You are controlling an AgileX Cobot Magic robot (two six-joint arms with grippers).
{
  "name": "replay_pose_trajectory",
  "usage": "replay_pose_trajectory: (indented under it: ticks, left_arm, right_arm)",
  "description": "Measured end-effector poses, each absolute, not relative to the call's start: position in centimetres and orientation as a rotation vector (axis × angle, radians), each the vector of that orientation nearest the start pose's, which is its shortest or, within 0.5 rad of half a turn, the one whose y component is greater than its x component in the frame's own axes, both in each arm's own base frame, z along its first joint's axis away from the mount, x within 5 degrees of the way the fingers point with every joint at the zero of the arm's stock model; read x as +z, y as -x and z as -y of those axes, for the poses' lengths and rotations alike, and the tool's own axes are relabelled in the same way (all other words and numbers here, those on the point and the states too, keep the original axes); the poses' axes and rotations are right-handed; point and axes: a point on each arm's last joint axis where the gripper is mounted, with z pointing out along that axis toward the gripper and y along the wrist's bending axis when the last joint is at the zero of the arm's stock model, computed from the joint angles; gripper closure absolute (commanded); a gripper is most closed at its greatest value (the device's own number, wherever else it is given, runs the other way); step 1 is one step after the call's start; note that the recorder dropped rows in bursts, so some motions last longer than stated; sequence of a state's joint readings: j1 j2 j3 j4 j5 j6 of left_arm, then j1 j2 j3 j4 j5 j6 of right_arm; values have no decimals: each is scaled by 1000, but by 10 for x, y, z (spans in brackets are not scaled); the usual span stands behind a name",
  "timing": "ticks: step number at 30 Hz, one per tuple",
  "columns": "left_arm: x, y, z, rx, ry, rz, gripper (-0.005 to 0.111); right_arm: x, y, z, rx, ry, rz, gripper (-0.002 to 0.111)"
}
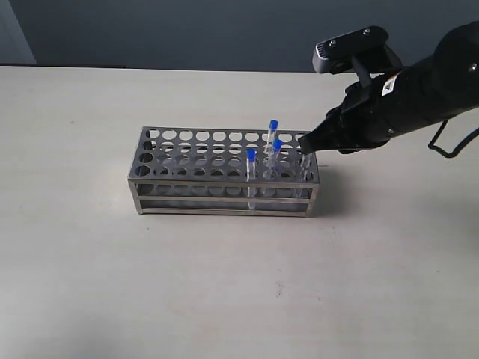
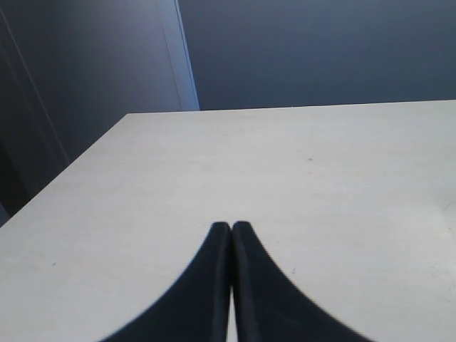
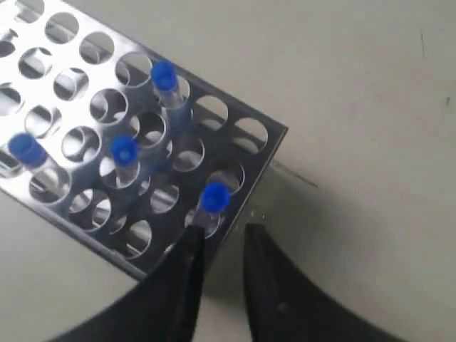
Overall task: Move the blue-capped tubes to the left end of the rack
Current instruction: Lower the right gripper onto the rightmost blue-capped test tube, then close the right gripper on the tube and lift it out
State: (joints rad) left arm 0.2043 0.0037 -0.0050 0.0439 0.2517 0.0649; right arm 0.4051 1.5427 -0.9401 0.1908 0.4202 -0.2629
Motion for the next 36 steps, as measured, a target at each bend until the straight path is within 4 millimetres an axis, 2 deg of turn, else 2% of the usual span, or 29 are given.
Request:
replay_pose_trajectory:
  ticks: [2,9,14,23,25,26,27,36]
  left_arm:
    - [192,-54,-12,239,92,-1737,106]
    - [192,-54,-12,239,92,-1737,106]
    - [192,-54,-12,239,92,-1737,106]
    - [192,-54,-12,239,92,-1737,106]
    - [192,-54,-12,239,92,-1737,106]
    - [192,-54,-12,239,92,-1737,106]
    - [192,-54,-12,239,92,-1737,106]
    - [192,-54,-12,239,92,-1737,106]
  right_arm:
    - [231,-288,-131,230,630,-2399,67]
    - [231,-294,-134,256,571,-2360,82]
    - [215,-304,-140,266,569,-2430,82]
    - [198,-316,-146,286,543,-2484,83]
    - [194,-318,-147,292,532,-2494,93]
    - [194,-318,-147,296,526,-2496,104]
    - [193,-318,-147,297,523,-2497,109]
    - [197,-317,-148,302,526,-2486,109]
